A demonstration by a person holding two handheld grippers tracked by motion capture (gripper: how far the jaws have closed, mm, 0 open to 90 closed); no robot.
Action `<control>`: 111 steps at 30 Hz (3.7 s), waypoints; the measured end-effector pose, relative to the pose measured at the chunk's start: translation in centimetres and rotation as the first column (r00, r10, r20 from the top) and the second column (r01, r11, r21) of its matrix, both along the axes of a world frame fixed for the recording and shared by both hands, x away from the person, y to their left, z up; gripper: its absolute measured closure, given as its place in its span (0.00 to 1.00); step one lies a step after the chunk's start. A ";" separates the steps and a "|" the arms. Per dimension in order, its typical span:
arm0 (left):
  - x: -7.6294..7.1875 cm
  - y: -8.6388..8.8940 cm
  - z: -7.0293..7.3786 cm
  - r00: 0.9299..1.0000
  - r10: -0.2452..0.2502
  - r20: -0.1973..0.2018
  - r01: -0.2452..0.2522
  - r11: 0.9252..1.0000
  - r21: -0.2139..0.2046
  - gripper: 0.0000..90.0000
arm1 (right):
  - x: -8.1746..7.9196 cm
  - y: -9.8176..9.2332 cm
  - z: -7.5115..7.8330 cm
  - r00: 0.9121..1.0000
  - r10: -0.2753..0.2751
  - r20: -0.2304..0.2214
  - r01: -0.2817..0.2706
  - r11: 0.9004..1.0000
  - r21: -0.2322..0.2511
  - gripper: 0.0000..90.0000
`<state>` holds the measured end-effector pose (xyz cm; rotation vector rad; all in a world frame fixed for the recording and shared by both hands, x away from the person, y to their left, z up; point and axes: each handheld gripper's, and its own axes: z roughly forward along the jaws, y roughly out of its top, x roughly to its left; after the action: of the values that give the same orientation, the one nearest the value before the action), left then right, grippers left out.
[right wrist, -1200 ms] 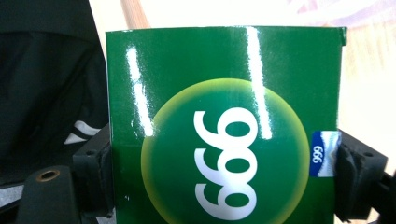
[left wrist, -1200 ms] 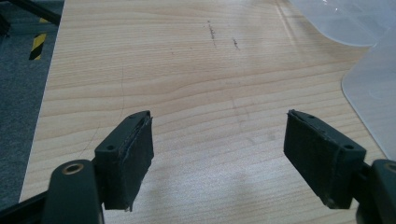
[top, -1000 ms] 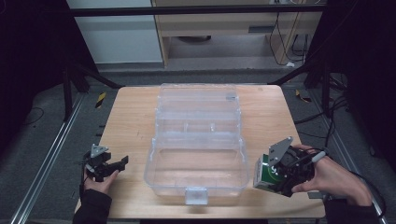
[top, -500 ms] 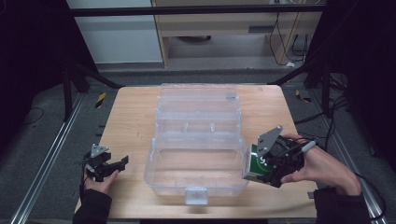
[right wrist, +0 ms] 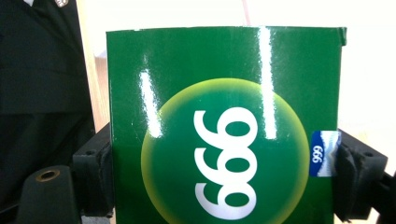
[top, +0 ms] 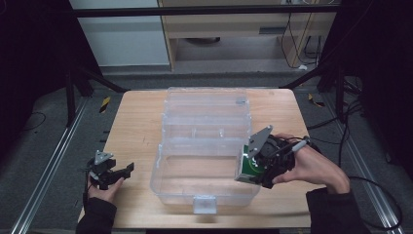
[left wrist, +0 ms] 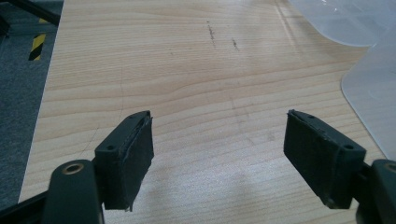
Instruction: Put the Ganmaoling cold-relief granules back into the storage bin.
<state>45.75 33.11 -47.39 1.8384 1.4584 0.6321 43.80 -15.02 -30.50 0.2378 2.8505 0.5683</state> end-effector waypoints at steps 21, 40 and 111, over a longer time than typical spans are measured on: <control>0.0 0.0 0.1 1.000 0.001 0.002 -0.001 1.000 -0.004 0.26 | 1.3 3.0 -2.0 1.000 0.017 -0.016 -0.017 1.000 -0.009 0.18; 0.0 0.1 0.0 1.000 -0.001 0.002 0.001 1.000 -0.002 0.26 | 1.4 3.4 -5.2 0.998 0.019 -0.067 -0.023 0.998 -0.057 0.18; 0.0 -0.1 -0.1 1.000 -0.012 -0.004 0.012 1.000 0.005 0.26 | -0.2 -8.7 -8.5 0.835 -0.547 0.060 0.434 0.721 0.540 0.06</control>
<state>45.73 33.05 -47.45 1.8521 1.4486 0.6270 43.58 -23.71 -39.02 0.9361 2.2194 1.1264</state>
